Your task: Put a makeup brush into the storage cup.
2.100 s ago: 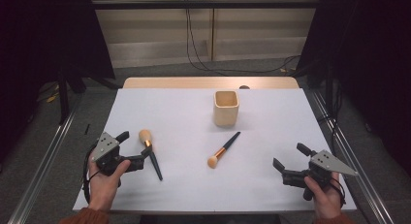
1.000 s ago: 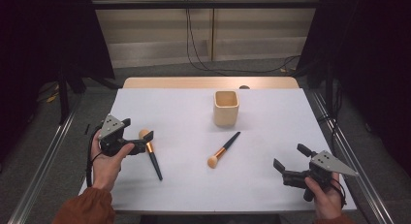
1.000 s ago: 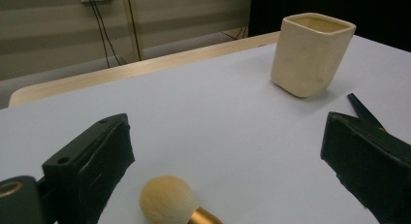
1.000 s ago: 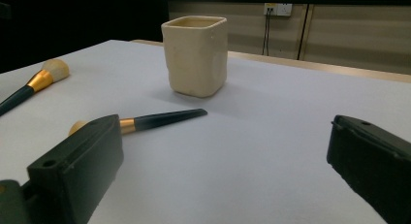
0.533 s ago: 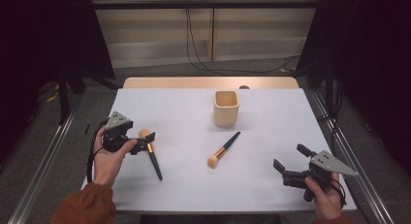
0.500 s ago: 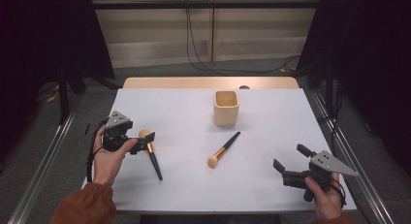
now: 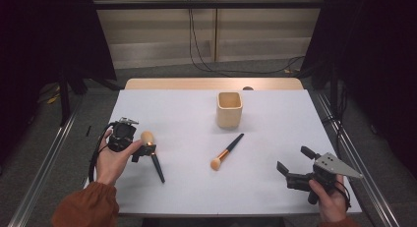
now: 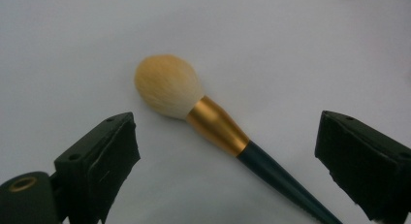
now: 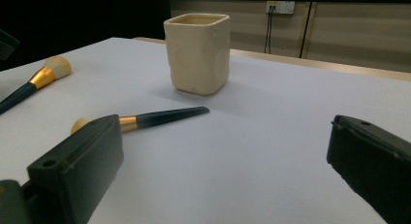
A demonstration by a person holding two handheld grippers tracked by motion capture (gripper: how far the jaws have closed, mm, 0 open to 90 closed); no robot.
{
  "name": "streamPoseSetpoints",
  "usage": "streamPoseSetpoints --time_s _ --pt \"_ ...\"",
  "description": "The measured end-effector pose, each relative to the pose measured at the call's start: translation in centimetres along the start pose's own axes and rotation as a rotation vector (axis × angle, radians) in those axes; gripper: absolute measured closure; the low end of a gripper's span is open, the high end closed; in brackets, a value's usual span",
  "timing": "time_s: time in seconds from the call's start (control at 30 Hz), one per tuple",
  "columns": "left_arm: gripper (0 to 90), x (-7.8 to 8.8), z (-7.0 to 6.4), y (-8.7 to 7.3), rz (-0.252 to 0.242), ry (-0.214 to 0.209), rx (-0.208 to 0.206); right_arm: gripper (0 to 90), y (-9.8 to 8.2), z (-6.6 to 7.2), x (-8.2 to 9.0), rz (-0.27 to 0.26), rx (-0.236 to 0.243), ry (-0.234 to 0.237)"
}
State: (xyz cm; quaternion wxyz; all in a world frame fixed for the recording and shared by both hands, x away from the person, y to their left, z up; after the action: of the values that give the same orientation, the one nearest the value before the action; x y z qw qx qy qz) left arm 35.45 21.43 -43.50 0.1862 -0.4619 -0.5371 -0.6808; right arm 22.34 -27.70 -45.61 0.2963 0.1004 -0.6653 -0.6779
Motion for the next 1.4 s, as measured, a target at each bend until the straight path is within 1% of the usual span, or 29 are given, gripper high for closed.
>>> streamPoseSetpoints --time_s 0.03,0.1,0.13,0.17,0.2,0.23,0.27,0.3,0.33,0.37,0.4,0.43,0.47,0.5,0.53,0.6,0.7,0.77,0.83,0.9,0.97,1.03,1.1,1.17,1.2,1.33,1.4 --pt "8.7 0.0 0.0 0.0 0.000 0.000 0.000 0.0 0.0 0.0 0.0 0.000 0.000 0.000" --pt "9.4 -0.2 0.0 0.0 0.036 -0.005 0.006 0.0 0.0 0.0 0.0 -0.001 -0.001 0.000" --pt "9.4 -0.4 0.1 0.0 0.059 -0.004 0.001 0.0 0.0 0.0 0.0 -0.001 -0.001 0.000" --pt "9.6 -0.6 0.0 -0.1 0.080 -0.004 0.008 0.0 0.0 0.0 0.0 0.000 0.000 0.001" --pt "9.6 -0.9 0.0 -0.1 0.118 0.000 0.003 0.0 0.0 0.0 0.0 0.000 0.000 0.002" --pt "9.4 -0.9 0.0 -0.1 0.118 0.000 0.003 0.0 0.0 0.0 0.0 0.000 0.000 0.002" --pt "9.4 -1.0 -0.1 -0.1 0.128 -0.010 0.001 0.0 0.0 0.0 0.0 0.000 -0.002 0.001" --pt "8.9 -1.1 -0.1 -0.1 0.143 -0.013 0.009 0.0 0.0 0.0 0.0 0.001 -0.002 0.001" --pt "8.8 -1.2 -0.1 -0.1 0.152 -0.011 0.010 0.0 0.0 0.0 -0.1 0.003 -0.003 0.001" --pt "8.8 -1.3 0.0 -0.1 0.165 -0.008 0.002 0.0 0.0 0.0 -0.1 0.004 -0.003 0.003" --pt "8.1 -1.5 0.0 0.0 0.173 -0.006 0.017 0.0 -0.1 0.0 -0.1 0.007 0.002 0.004" --pt "7.3 -1.5 0.0 0.0 0.182 -0.006 0.019 0.0 0.0 0.1 -0.1 0.006 0.004 0.006" --pt "7.3 -1.6 -0.1 0.1 0.185 -0.002 0.032 0.0 0.0 0.1 -0.1 0.006 0.004 0.006" --pt "7.4 -1.7 -0.1 0.2 0.191 0.011 0.035 0.0 -0.1 0.1 -0.1 0.007 0.004 0.006" --pt "7.8 -1.8 -0.1 0.2 0.207 0.019 0.026 0.0 -0.1 0.0 -0.1 0.007 0.002 0.005" --pt "8.8 -1.9 -0.2 0.3 0.219 0.034 0.031 0.0 -0.1 0.0 -0.1 0.007 0.000 0.005" --pt "9.1 -2.3 -0.3 0.4 0.241 0.033 0.047 0.0 -0.1 0.1 -0.1 0.009 -0.002 0.008" --pt "10.0 -2.5 -0.3 0.4 0.256 0.041 0.050 0.0 -0.1 0.1 -0.1 0.012 -0.003 0.010" --pt "10.0 -2.7 -0.4 0.4 0.268 0.046 0.063 0.0 -0.1 0.1 -0.1 0.012 -0.002 0.009" --pt "10.2 -2.8 -0.4 0.4 0.287 0.038 0.067 0.0 -0.1 0.1 -0.2 0.012 -0.003 0.008" --pt "11.2 -3.1 -0.6 0.4 0.297 0.040 0.073 0.0 -0.1 0.1 -0.2 0.014 -0.004 0.010" --pt "17.7 -3.3 -0.6 0.4 0.307 0.030 0.092 0.0 -0.1 0.1 -0.2 0.014 0.000 0.012" --pt "18.0 -3.5 -0.6 0.5 0.318 0.030 0.102 0.0 -0.1 0.1 -0.2 0.015 -0.002 0.013" --pt "19.5 -3.7 -0.6 0.5 0.322 0.019 0.115 0.0 -0.1 0.1 -0.2 0.016 -0.002 0.013" --pt "23.3 -3.7 -0.7 0.6 0.333 0.018 0.113 0.0 -0.1 0.1 -0.2 0.016 -0.005 0.013" --pt "24.8 -4.1 -0.8 0.5 0.355 0.014 0.116 0.0 -0.1 0.1 -0.2 0.016 -0.003 0.014" --pt "25.9 -4.3 -0.8 0.5 0.367 0.022 0.116 0.0 -0.1 0.1 -0.2 0.016 -0.003 0.014"
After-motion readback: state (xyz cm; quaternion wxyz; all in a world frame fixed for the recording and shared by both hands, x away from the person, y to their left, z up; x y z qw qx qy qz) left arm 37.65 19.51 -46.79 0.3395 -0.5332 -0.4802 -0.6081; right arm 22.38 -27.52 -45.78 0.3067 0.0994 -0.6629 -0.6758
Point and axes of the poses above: each handheld gripper's, and its own axes: x roughly backward along the jaws, y roughly out of its top, z roughly to its left, the point moved 3 cm from there along -x, roughly forward along the jaws, and after that the axes turned 7 degrees about y, right-handed, at the moved point
